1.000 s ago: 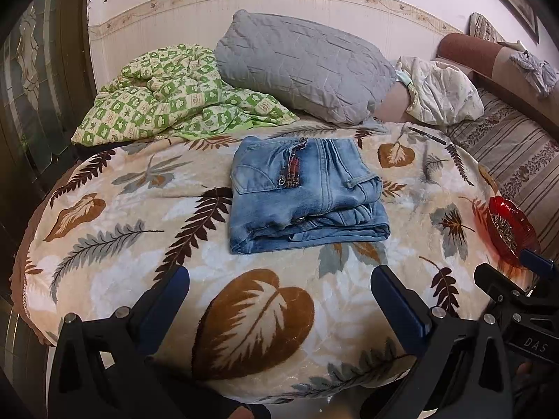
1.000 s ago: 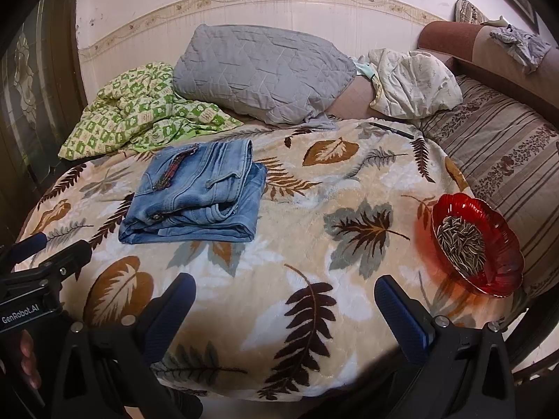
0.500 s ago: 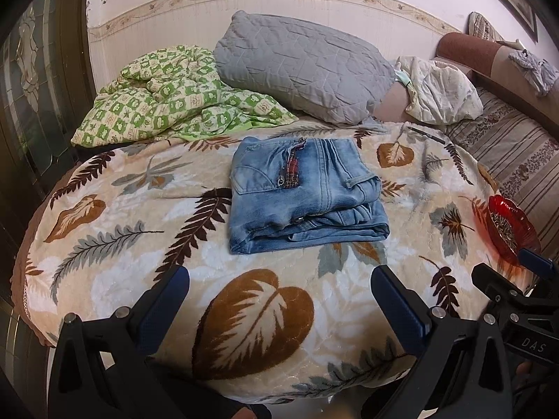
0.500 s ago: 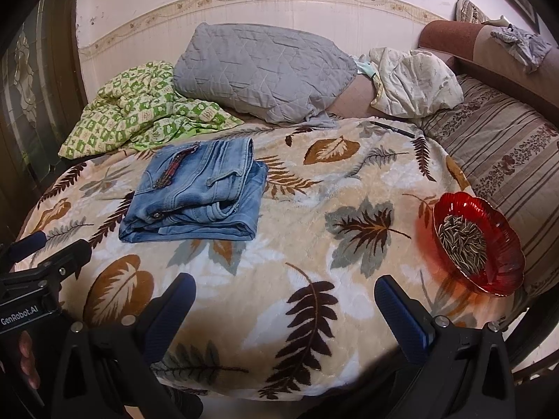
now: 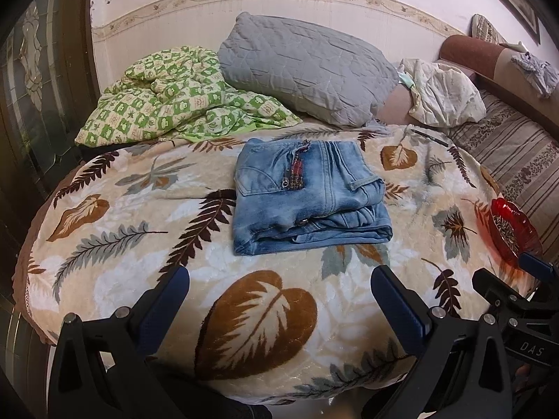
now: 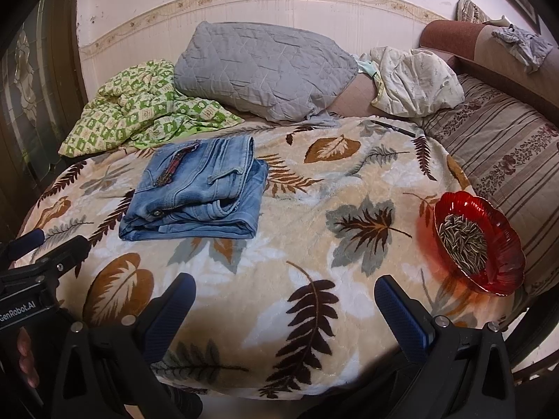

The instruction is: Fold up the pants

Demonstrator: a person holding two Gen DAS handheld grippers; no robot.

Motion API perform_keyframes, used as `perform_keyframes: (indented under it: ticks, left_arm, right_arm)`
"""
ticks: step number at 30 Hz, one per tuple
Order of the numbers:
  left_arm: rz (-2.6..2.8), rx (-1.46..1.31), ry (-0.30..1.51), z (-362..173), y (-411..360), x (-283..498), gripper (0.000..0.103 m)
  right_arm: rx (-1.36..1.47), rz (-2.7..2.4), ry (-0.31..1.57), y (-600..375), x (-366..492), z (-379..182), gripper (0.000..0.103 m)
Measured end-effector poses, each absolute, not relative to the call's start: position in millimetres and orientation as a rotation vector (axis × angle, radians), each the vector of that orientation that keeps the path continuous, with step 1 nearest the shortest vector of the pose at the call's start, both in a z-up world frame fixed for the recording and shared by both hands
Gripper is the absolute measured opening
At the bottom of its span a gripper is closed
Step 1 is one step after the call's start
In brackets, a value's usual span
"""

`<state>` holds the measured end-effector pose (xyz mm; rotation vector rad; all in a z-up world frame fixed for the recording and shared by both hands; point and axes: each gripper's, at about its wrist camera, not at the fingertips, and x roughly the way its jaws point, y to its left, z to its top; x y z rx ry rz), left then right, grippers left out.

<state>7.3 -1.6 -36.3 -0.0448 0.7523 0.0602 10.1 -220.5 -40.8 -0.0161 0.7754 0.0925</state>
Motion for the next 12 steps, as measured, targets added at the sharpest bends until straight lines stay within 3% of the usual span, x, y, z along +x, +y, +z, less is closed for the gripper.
perform_keyframes:
  ticks: [12]
  left_arm:
    - [0.076, -0.058, 0.750, -40.0, -2.9, 4.2, 0.103]
  right_arm:
    - [-0.020, 0.094, 0.782, -221.9, 12.2, -42.5, 0.103]
